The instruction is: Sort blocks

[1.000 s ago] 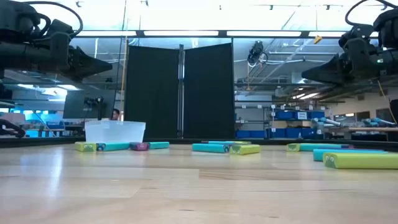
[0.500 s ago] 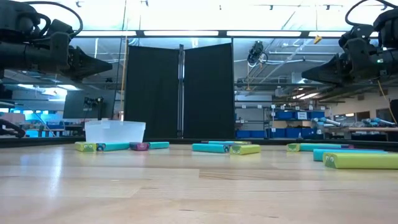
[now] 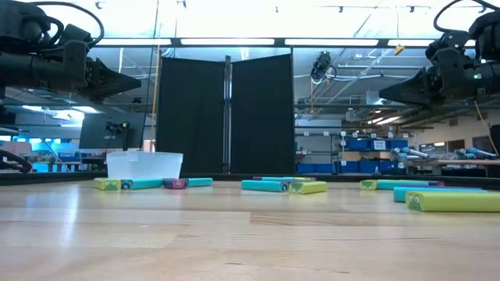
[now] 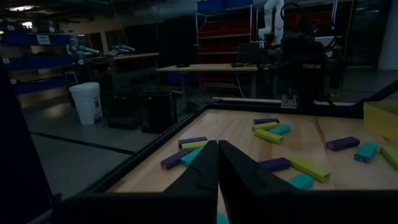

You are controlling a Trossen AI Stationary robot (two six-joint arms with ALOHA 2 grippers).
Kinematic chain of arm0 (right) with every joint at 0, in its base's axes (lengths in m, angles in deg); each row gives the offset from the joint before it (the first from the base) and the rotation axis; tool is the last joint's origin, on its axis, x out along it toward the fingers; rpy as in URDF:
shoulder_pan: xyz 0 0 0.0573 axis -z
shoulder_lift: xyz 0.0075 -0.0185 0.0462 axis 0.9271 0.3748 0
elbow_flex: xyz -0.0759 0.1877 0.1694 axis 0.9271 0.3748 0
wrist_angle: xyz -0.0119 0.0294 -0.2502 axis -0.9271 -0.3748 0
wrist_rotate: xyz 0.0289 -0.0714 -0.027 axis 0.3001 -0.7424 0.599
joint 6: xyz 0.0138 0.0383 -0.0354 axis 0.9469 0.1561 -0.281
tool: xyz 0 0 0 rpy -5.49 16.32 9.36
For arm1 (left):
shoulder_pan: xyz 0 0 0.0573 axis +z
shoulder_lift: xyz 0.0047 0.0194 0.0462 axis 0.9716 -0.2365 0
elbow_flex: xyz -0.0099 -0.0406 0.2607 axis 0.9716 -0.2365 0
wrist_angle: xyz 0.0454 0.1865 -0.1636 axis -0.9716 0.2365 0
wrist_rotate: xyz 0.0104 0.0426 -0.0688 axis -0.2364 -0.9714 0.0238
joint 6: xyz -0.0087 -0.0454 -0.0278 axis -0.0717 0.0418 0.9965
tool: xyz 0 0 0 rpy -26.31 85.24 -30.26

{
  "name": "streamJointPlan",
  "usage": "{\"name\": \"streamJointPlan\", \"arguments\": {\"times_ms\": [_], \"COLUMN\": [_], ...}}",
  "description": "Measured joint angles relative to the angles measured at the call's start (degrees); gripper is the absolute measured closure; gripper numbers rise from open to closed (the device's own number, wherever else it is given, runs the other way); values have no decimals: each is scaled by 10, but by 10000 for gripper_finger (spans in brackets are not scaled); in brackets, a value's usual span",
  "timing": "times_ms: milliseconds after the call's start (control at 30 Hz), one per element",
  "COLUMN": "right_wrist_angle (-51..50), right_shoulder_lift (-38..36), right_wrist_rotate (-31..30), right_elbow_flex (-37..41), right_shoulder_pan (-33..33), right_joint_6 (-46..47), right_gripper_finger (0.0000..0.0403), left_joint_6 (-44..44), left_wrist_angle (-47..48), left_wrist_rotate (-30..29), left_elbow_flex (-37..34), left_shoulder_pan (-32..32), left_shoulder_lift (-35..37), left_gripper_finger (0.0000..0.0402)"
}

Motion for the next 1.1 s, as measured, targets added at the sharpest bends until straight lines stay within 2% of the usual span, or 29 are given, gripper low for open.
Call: {"name": "streamJointPlan", "arguments": {"times_ms": [767, 1100], "right_wrist_angle": [3, 129], "right_shoulder_lift": [0, 0], "right_wrist_rotate": [-13, -13], "right_elbow_flex": [0, 0], "right_shoulder_pan": [0, 0], "right_joint_6": [-2, 2], "right_gripper_finger": [371, 371], "left_joint_6": [0, 0], "left_wrist_angle": [0, 0], "left_wrist_rotate": [0, 0], "left_elbow_flex": [0, 0], "left_shoulder_pan": [0, 0], "left_shoulder_lift": [0, 0], "left_gripper_finger": [385, 385]}}
